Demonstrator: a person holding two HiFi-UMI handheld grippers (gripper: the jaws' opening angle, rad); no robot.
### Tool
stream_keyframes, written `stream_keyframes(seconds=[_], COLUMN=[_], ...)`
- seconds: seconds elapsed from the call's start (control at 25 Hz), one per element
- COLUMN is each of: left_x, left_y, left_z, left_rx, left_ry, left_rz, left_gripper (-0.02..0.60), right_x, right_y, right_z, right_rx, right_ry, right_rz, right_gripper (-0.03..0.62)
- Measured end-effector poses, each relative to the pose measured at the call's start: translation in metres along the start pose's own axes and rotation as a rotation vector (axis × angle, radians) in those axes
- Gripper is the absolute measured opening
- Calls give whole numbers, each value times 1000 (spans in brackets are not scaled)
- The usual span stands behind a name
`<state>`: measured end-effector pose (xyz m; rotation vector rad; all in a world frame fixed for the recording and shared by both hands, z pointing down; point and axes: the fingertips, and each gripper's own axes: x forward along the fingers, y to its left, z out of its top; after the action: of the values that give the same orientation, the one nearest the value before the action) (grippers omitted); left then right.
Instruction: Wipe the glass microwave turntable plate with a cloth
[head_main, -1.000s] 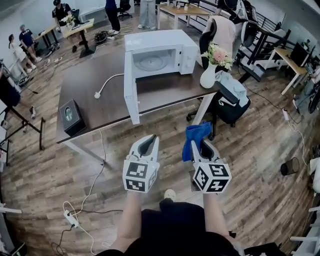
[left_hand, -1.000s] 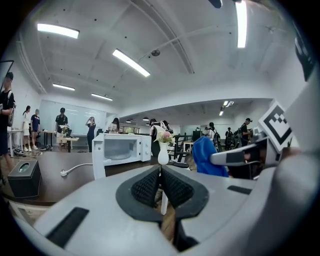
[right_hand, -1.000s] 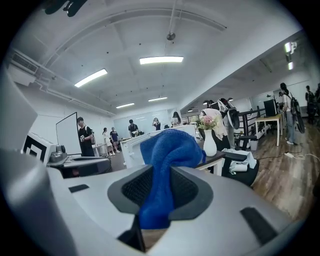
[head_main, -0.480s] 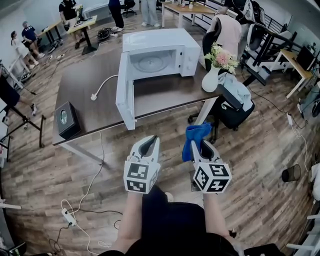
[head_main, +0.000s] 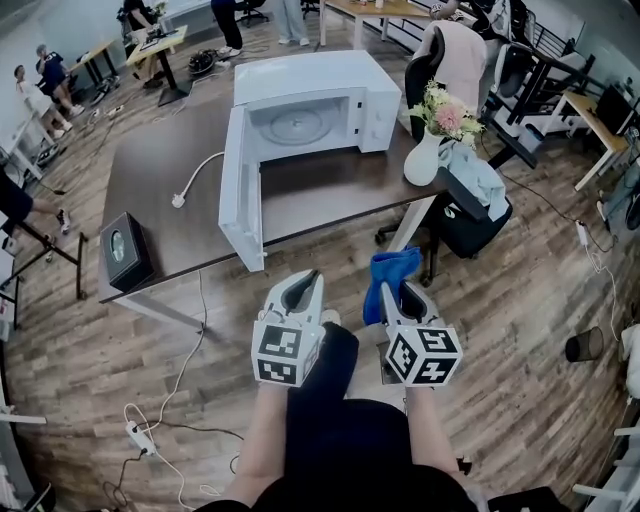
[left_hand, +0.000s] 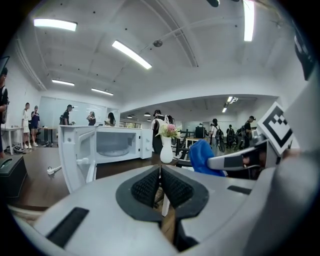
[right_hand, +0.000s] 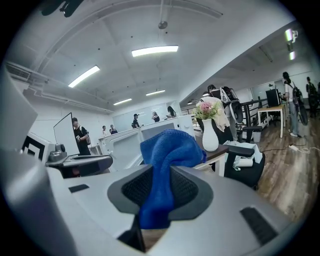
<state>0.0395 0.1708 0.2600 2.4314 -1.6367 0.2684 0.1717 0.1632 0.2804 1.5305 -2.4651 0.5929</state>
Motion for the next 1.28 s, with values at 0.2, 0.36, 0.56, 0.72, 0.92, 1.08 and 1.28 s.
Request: stream_keyframes(seconds=[0.2,0.36,0.56,0.72,0.92,1.08,1.28], left_x=[51,92,146,184,224,248,267], left_y=[13,40,70,95,127,151,173], left_z=[16,23,42,51,59,66,67], left_rx=[11,-16,-10,-20,-32,-30,-40], left_ry=[-8,4,8,12,19,9,5], left_rz=[-27,-10,0,8,19,35,55], left_gripper=[12,12,12,12,12,12,12], right_x=[42,81,135,178,225,259,287], right_y=[-17,-35,-52,-60,-70,-69,-69], right_z=[20,43,64,78,94,101,105], right_rx=[-27,-45,-43,-57,-68,-72,-86], right_ry=[10,15,41,65,80,86,97], right_rz=[-1,-9,-7,0,8,32,50], right_gripper=[87,87,87,87,87,87,87])
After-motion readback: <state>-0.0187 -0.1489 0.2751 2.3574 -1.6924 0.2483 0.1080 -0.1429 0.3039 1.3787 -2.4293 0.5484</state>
